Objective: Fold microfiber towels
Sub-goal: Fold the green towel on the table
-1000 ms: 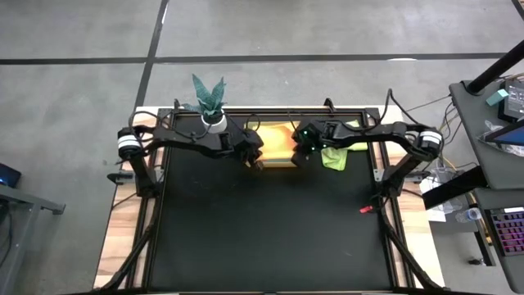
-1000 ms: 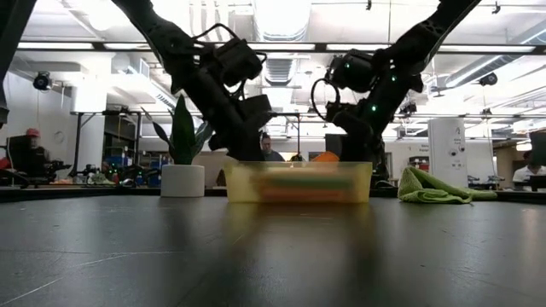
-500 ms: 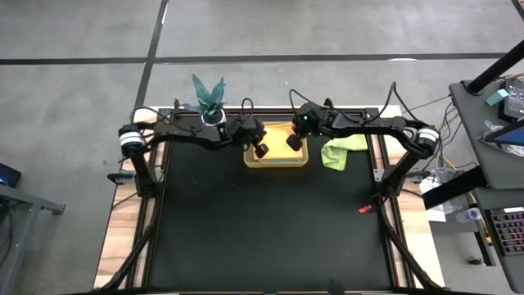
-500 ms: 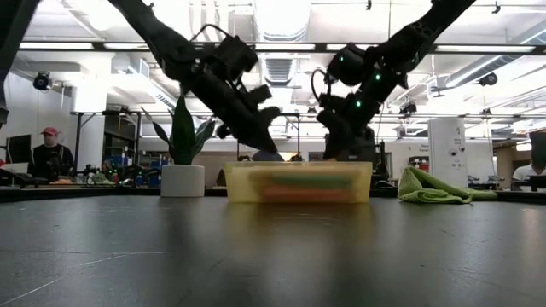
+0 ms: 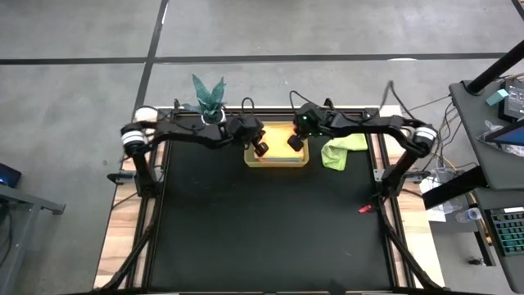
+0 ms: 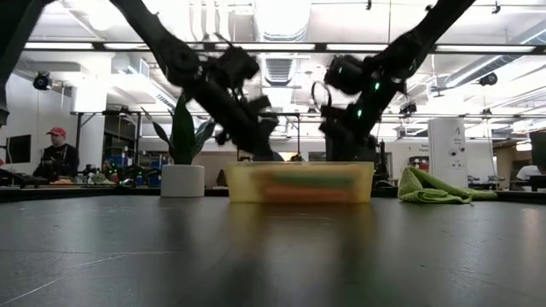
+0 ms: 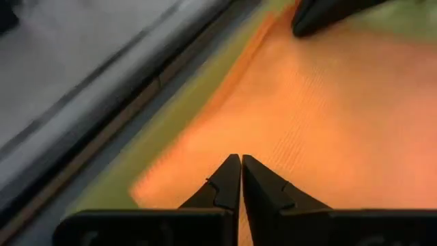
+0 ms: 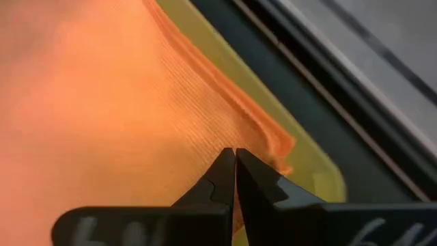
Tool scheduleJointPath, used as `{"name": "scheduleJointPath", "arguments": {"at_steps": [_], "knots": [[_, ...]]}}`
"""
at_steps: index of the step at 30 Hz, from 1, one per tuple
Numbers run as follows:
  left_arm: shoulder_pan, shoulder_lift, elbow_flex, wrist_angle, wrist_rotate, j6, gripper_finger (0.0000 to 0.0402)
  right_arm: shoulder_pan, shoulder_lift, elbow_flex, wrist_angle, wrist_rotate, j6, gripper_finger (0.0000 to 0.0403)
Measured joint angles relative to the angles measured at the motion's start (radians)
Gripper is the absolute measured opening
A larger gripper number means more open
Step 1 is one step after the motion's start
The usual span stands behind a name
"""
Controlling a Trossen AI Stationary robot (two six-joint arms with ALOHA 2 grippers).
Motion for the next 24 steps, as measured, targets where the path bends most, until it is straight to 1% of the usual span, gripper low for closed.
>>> {"name": "scheduleJointPath", "arguments": {"at_steps": [3,6,9,11,13,17,19,24], "knots": [[-0.022,-0.083,-0.002,-0.053,0.000,-0.023,0.0001,0.021,-0.072,-0.007,-0.024,0.000,0.001,0.0009],[-0.079,-0.177,-0.022,-0.088,-0.002,-0.051,0.0001,0.064,-0.164,-0.047,-0.035,-0.001,0.001,0.0009],[-0.189,-0.262,-0.050,-0.071,-0.010,-0.052,0.0001,0.132,-0.269,-0.105,-0.010,-0.002,-0.002,0.0009],[-0.282,-0.307,-0.079,-0.041,-0.042,-0.052,0.0001,0.192,-0.333,-0.161,0.033,-0.001,0.006,0.0009],[-0.373,-0.330,-0.098,0.031,-0.077,-0.051,0.0001,0.243,-0.393,-0.214,0.066,-0.005,0.027,0.0009],[-0.517,-0.345,-0.106,0.092,-0.140,-0.051,0.0001,0.331,-0.481,-0.268,0.094,0.000,0.101,0.0009],[-0.571,-0.345,-0.107,0.105,-0.159,-0.051,0.0001,0.371,-0.504,-0.281,0.095,0.003,0.132,0.0009],[-0.662,-0.334,-0.106,0.104,-0.161,-0.052,0.0001,0.472,-0.527,-0.289,0.076,-0.009,0.180,0.0009]]}}
